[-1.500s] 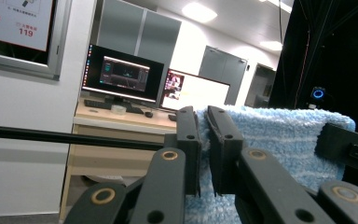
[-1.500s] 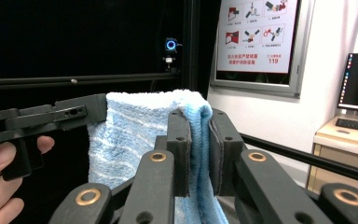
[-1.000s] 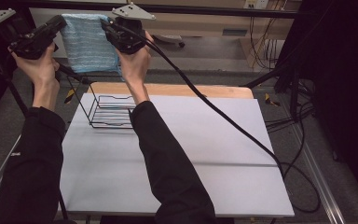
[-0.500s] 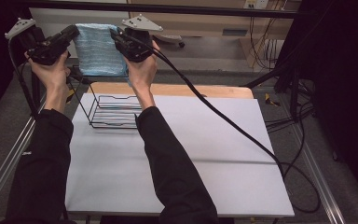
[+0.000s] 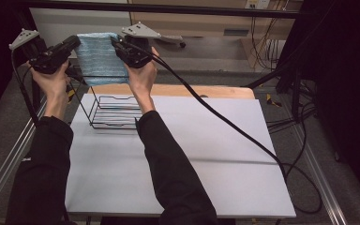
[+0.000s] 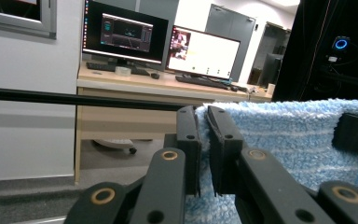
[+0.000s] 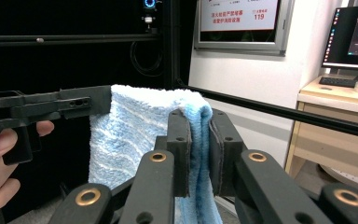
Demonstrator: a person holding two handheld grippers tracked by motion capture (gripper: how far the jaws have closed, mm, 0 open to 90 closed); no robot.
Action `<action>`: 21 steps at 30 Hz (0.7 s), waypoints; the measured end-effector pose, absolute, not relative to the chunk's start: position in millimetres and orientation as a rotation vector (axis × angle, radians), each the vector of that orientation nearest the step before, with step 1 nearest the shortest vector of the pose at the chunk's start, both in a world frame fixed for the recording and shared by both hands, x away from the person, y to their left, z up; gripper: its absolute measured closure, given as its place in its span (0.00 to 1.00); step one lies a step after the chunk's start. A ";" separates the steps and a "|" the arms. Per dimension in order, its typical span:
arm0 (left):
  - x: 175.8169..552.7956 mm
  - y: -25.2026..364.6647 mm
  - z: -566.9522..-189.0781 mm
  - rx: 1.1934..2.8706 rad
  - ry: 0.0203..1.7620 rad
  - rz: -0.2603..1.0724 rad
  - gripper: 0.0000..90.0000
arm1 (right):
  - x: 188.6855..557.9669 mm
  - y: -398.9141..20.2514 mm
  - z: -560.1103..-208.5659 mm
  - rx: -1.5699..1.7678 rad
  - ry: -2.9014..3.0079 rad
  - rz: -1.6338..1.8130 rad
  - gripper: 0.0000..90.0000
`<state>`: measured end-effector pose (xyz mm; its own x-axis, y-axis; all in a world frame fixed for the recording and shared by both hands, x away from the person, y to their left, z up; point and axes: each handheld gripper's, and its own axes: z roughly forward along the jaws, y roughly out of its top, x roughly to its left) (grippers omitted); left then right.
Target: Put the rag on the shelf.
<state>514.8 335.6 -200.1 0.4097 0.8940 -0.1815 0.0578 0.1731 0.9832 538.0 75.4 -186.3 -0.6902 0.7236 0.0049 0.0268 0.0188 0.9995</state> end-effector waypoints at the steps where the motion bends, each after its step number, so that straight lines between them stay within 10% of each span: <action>1: 513.9 336.1 -200.2 1.261 0.983 0.756 0.93 | 537.8 75.6 -186.5 0.764 1.777 1.724 0.90; 21: 494.6 342.5 -217.6 1.347 0.942 0.730 0.92 | 527.5 69.4 -209.8 0.778 1.834 1.746 0.90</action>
<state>494.6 342.5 -217.6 0.4617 0.8763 -0.1377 0.0860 0.1103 0.9902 527.5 69.4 -209.8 -0.7187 0.6943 0.0370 0.0708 0.0201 0.9973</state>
